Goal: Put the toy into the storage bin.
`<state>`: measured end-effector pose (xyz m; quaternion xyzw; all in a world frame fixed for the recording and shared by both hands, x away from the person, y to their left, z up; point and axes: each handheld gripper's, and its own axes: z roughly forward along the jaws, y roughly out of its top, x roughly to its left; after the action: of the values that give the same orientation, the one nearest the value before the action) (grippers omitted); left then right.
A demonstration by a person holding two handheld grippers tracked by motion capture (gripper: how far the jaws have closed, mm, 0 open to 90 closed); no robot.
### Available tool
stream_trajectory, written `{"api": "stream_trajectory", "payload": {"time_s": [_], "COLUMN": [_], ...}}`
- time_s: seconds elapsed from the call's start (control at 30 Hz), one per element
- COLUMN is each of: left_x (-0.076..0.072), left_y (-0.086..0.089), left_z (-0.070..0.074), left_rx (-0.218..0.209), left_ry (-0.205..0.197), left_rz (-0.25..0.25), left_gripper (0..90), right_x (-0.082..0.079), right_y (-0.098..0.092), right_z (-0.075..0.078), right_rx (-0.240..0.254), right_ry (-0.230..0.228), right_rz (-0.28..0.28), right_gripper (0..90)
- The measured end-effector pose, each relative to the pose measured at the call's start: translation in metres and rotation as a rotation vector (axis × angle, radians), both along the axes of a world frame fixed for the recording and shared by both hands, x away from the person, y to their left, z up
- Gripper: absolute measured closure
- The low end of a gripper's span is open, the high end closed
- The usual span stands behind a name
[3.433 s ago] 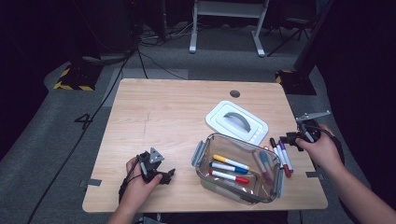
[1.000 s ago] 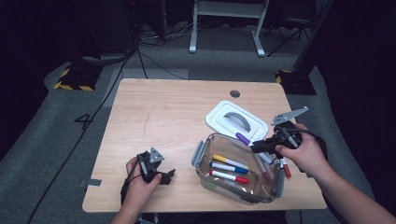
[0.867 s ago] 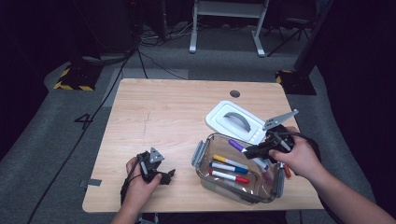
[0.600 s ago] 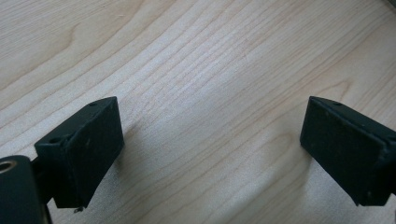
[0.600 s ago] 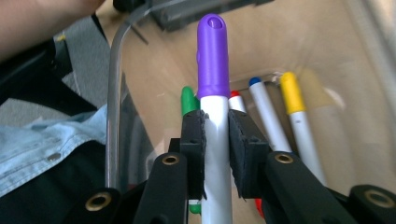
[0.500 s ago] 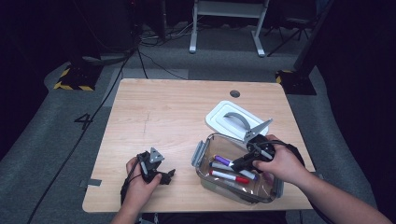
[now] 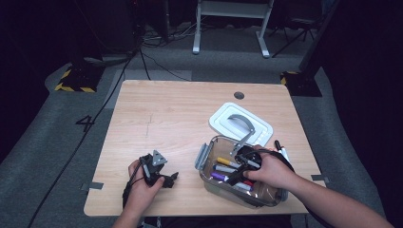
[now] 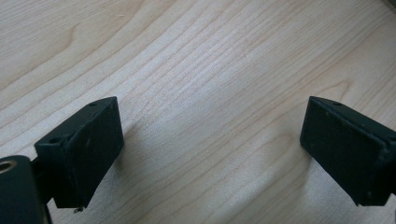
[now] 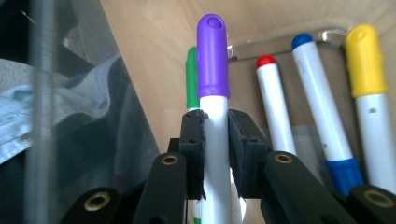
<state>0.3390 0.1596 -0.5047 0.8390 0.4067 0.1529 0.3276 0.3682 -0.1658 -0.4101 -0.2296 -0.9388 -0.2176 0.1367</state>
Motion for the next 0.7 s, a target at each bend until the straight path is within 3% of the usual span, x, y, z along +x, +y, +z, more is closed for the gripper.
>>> {"api": "stream_trajectory", "payload": {"time_s": [0.27,0.7], "left_x": [0.0,0.0], "left_y": [0.0,0.0], "left_z": [0.0,0.0], "left_rx": [0.0,0.0], "left_ry": [0.0,0.0], "left_rz": [0.0,0.0], "left_gripper": [6.6,6.6], "right_x": [-0.003,-0.003], "right_y": [0.009,0.012], "right_z": [-0.02,-0.032], "right_rx": [-0.043,-0.085], "right_ry": [0.036,0.029], "right_rz": [0.029,0.043], "right_gripper": [76.9,76.8]}}
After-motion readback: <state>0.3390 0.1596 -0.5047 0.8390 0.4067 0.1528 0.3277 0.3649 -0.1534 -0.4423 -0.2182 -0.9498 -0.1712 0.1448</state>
